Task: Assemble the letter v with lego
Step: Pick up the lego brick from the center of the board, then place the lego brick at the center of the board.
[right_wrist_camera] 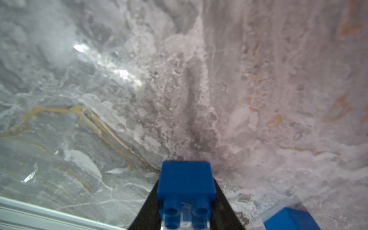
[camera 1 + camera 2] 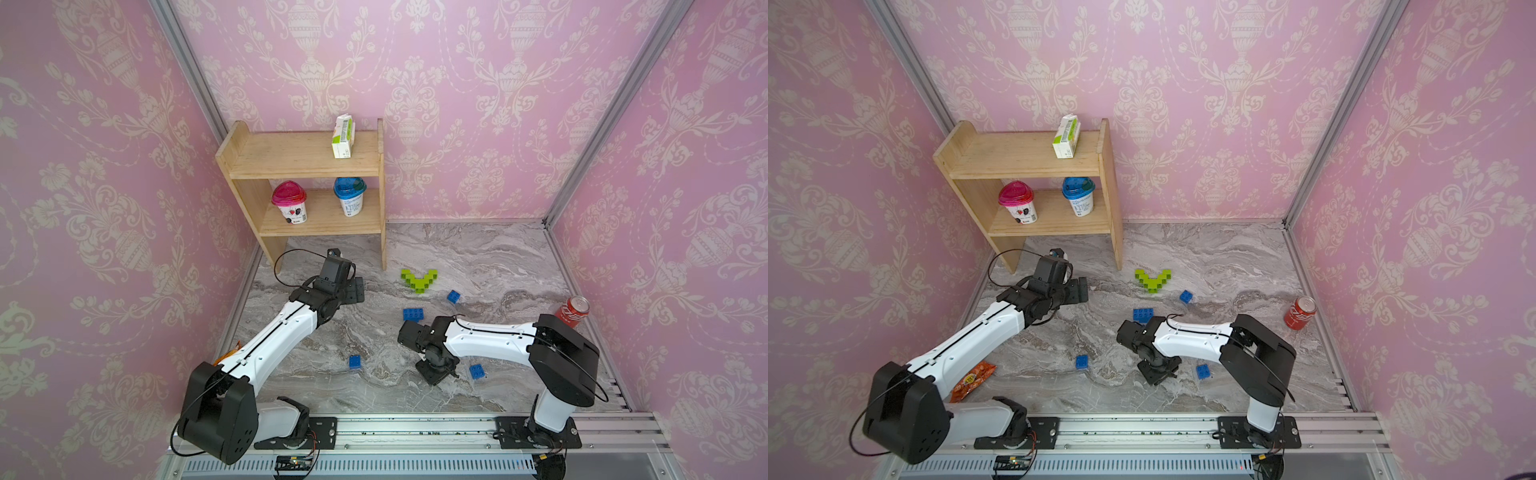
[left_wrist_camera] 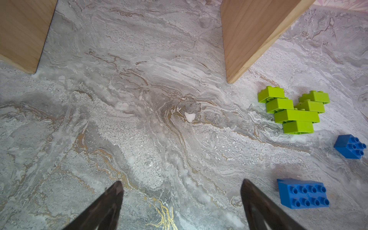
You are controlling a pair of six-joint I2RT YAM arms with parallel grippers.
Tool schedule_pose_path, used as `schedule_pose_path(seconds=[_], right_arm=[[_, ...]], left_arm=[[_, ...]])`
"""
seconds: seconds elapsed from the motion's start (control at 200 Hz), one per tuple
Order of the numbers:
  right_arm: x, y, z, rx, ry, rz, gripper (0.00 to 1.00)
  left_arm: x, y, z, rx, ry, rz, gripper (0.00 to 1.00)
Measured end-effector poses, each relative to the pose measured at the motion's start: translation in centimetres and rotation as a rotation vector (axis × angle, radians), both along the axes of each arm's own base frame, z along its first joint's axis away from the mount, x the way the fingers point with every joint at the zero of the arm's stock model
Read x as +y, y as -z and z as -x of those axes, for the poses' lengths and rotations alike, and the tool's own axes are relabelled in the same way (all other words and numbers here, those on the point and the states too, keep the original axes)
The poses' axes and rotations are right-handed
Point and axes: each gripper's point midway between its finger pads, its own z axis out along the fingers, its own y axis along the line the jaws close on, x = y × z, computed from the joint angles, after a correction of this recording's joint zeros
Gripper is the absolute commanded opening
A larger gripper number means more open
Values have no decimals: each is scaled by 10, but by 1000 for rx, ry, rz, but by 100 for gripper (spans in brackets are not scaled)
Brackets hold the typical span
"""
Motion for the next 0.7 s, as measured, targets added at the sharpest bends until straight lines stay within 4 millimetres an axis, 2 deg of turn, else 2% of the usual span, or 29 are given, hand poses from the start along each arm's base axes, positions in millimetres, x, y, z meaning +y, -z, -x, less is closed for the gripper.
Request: schedule_pose_path(seconds=[0.065,0.235,0.305,0.5,0.7], right_arm=[[-6,-3,-13,-18,57,1,32],[-33,-14,-72,-104,299,-22,32],[-38,-19,-89,-135,353,-37,32],[-23,-22,-119,-172,385,-83,34],[-24,-4,-126,-150,443,-67,37]], left_arm=[[0,0,0,0,0,0,93],[0,4,-1,10,0,-3,93],[-1,8,-1,20,0,-7,93],[-1,11,-2,28,0,-11,93],[-1,11,-2,28,0,-11,93]])
